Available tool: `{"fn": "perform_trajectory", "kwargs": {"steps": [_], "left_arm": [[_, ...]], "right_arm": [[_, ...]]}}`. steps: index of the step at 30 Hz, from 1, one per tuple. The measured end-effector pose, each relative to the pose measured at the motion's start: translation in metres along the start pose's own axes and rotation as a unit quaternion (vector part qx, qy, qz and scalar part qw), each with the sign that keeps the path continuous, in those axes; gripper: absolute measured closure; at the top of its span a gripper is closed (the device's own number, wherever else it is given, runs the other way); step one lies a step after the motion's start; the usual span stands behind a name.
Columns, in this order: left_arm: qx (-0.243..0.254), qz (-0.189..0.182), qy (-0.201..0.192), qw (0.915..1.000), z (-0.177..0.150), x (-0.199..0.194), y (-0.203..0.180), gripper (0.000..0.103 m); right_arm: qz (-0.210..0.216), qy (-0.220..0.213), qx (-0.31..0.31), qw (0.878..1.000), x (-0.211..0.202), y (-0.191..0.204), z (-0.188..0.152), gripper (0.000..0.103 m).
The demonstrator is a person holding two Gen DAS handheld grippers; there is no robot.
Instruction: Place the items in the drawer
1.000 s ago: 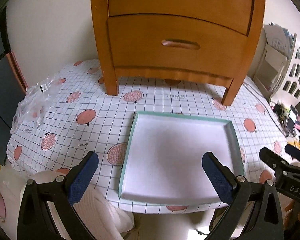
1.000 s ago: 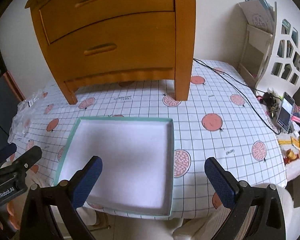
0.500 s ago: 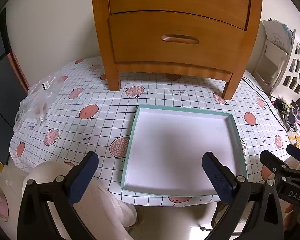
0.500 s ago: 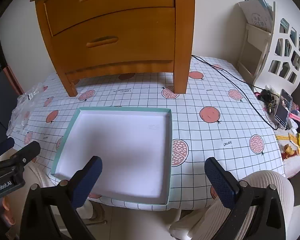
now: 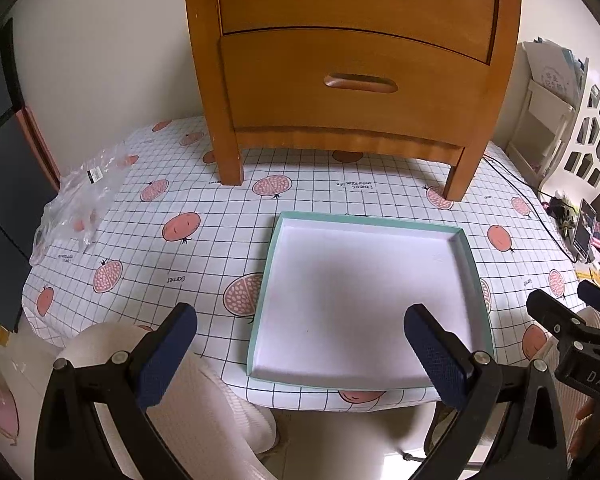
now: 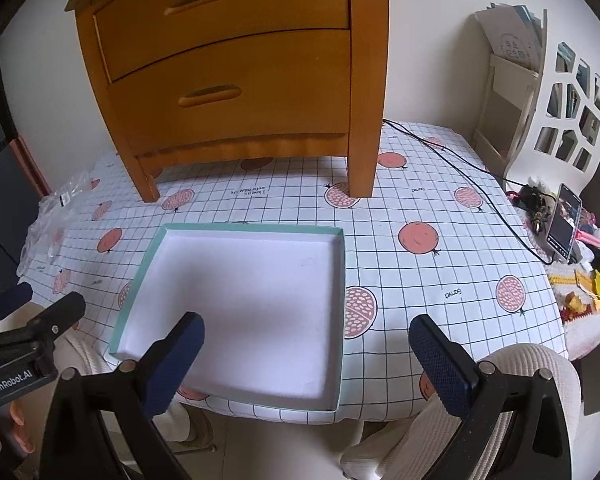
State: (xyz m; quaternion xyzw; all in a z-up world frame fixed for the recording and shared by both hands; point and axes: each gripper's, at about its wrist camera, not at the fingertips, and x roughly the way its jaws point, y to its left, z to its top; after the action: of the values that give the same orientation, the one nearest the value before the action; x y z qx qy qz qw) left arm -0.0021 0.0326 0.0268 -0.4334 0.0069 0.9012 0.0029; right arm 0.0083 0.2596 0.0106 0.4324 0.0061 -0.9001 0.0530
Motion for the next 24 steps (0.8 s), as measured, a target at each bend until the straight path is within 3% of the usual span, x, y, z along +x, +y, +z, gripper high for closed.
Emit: {"fn": "perform_trajectory", "kwargs": {"steps": [24], "left_arm": [[0.006, 0.004, 0.000, 1.0000, -0.0002, 0.0003, -0.0027, 0.000]], "right_arm": [[-0.006, 0.003, 0.007, 1.000, 0.0028, -0.0032, -0.0001, 0.000]]}}
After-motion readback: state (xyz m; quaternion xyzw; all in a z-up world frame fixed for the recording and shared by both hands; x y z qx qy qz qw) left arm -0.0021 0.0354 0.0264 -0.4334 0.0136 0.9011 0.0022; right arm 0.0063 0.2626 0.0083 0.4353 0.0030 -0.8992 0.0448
